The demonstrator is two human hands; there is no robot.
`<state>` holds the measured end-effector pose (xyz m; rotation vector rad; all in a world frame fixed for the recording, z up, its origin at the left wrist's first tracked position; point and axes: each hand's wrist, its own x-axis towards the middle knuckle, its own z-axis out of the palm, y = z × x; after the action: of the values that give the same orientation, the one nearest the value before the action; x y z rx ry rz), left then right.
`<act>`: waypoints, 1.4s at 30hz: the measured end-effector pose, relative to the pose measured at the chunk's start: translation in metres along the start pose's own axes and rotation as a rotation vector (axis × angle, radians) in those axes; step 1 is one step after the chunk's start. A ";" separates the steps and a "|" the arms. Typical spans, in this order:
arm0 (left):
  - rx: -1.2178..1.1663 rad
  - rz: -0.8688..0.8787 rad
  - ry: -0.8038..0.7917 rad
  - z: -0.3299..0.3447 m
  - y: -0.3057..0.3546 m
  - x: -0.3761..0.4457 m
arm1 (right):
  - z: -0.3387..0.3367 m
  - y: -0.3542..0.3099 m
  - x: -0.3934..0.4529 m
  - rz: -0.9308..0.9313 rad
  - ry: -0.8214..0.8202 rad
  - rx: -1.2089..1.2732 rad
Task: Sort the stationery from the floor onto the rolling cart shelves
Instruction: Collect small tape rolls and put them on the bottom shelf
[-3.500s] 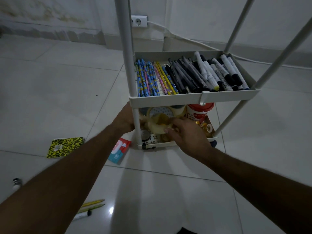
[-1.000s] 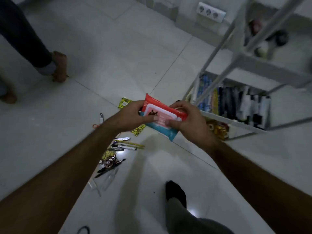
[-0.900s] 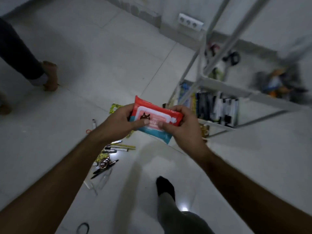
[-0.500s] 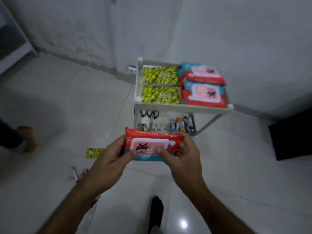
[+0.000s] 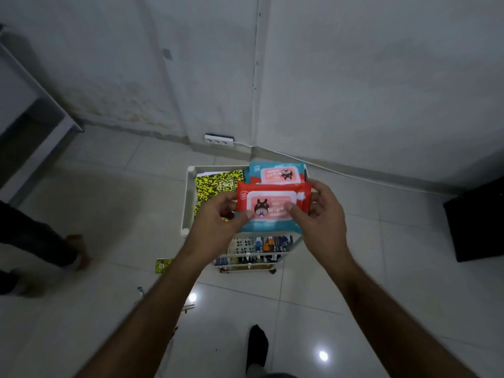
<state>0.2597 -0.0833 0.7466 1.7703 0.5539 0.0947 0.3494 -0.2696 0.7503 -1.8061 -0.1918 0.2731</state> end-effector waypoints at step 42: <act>0.375 0.031 0.214 -0.131 -0.293 -0.210 | 0.223 0.174 -0.234 -0.224 -0.242 -0.574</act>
<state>-0.0636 -0.0037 0.5564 2.1491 0.7347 0.2149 0.0592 -0.1698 0.5487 -2.2892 -0.6963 0.2951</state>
